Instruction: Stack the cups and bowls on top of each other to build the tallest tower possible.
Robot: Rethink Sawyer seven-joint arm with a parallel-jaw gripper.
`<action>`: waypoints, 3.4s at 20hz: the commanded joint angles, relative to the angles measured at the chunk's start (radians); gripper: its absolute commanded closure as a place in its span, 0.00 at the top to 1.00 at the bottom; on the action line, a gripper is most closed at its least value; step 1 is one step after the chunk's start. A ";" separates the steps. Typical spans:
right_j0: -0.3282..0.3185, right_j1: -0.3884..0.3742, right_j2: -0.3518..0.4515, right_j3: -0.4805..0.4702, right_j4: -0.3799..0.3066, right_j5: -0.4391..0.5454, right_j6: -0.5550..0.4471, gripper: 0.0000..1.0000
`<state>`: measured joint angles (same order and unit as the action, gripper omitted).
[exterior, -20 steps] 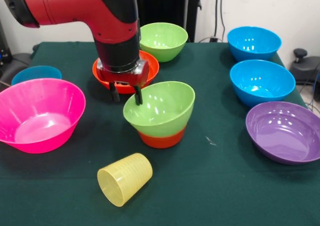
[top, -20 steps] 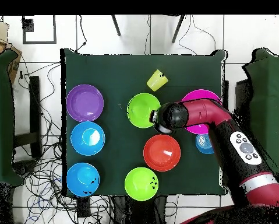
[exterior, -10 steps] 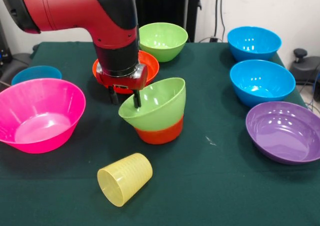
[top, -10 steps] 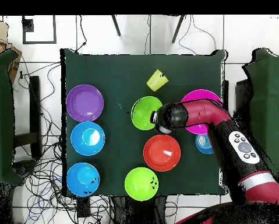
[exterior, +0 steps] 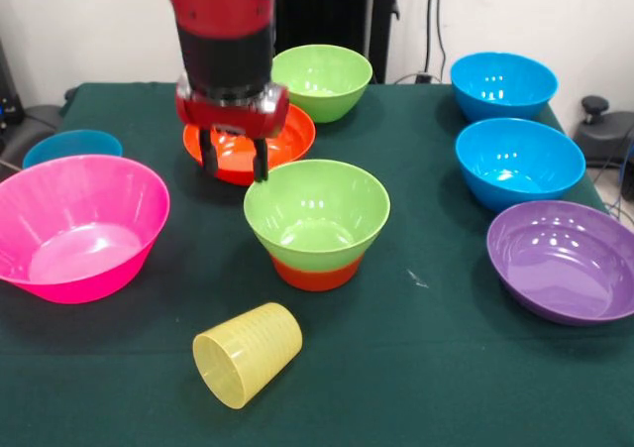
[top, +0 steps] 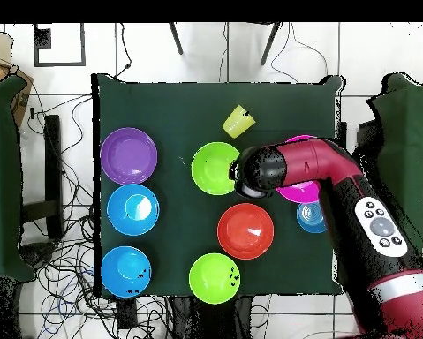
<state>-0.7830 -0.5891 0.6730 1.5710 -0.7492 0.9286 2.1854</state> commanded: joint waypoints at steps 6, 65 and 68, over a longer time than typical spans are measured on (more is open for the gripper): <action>0.115 -0.220 -0.049 0.022 0.061 0.217 -0.102 1.00; 0.002 -0.016 -0.015 -0.068 0.053 0.105 -0.249 1.00; 0.018 -0.010 -0.021 -0.071 0.049 0.094 -0.221 1.00</action>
<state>-0.7991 -0.5602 0.6718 1.4658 -0.6956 0.9246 2.1854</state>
